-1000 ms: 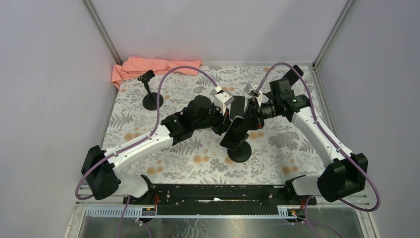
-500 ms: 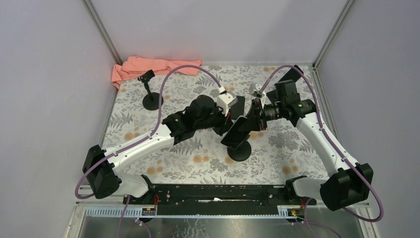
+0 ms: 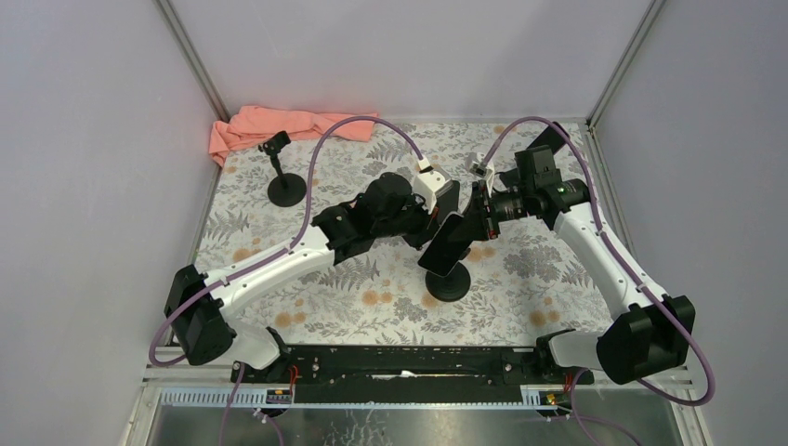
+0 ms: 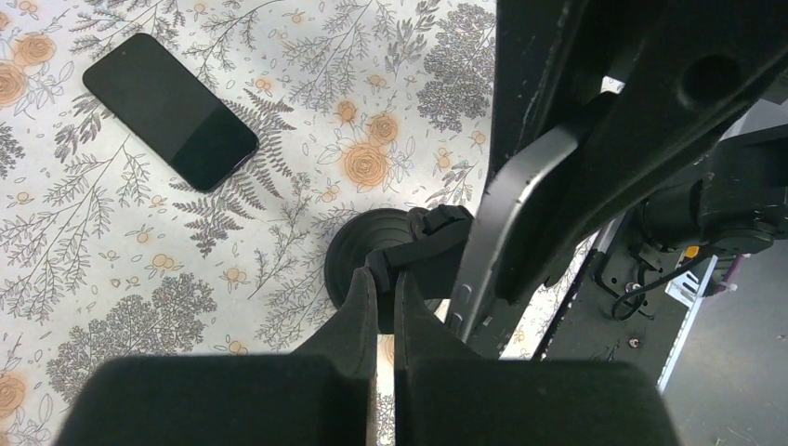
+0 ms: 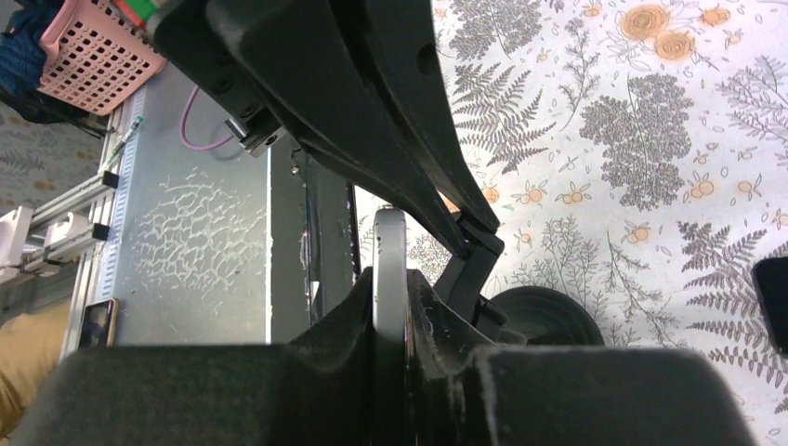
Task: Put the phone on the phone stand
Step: Install the phone on the phone stand.
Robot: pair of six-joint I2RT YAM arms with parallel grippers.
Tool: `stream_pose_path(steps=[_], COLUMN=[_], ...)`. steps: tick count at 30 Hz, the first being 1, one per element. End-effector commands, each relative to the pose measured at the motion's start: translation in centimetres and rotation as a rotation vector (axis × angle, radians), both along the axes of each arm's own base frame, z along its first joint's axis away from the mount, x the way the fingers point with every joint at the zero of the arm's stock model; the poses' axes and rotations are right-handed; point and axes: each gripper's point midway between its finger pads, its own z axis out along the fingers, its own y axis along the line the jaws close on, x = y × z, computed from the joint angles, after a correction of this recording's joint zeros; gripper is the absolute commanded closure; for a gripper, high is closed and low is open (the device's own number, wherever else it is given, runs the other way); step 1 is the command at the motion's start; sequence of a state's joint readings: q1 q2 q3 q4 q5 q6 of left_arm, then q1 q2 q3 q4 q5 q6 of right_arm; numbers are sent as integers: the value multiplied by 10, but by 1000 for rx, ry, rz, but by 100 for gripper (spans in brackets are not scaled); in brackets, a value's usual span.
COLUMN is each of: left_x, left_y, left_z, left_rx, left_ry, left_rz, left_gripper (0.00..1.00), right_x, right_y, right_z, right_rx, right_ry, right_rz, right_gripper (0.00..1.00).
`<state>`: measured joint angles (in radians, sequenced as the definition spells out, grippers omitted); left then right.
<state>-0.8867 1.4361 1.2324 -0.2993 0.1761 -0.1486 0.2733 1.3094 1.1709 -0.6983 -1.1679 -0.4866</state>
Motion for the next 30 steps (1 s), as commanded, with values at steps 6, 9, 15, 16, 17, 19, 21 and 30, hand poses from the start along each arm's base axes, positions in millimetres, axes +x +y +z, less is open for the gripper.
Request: stream_pose_path(steps=[6, 9, 15, 16, 17, 19, 21, 30], left_x=[20, 20, 24, 25, 26, 26, 28, 27], left_y=[15, 17, 20, 21, 21, 22, 23, 20], left_z=[20, 18, 16, 16, 16, 16, 16, 14], left_rx=[19, 27, 49, 52, 57, 60, 73, 121], left_ry=[-76, -78, -87, -90, -92, -92, -102, -137], left_rz=[108, 114, 133, 136, 141, 143, 162, 204], left_gripper=[100, 100, 100, 100, 100, 100, 100, 100], right_x=[57, 61, 66, 66, 67, 67, 68, 73], right_y=[-47, -53, -58, -58, -59, -60, -61, -67], right_z=[-44, -48, -52, -53, -55, -57, -58, -62], right_rx=[-286, -307, -332, -337, -343, -354, -362, -400], right_ry=[-10, -3, 8, 13, 18, 21, 27, 47], right_rz=[-325, -358, -387, -391, -393, -400, -407, -454], right_gripper=[100, 100, 100, 100, 100, 100, 100, 100])
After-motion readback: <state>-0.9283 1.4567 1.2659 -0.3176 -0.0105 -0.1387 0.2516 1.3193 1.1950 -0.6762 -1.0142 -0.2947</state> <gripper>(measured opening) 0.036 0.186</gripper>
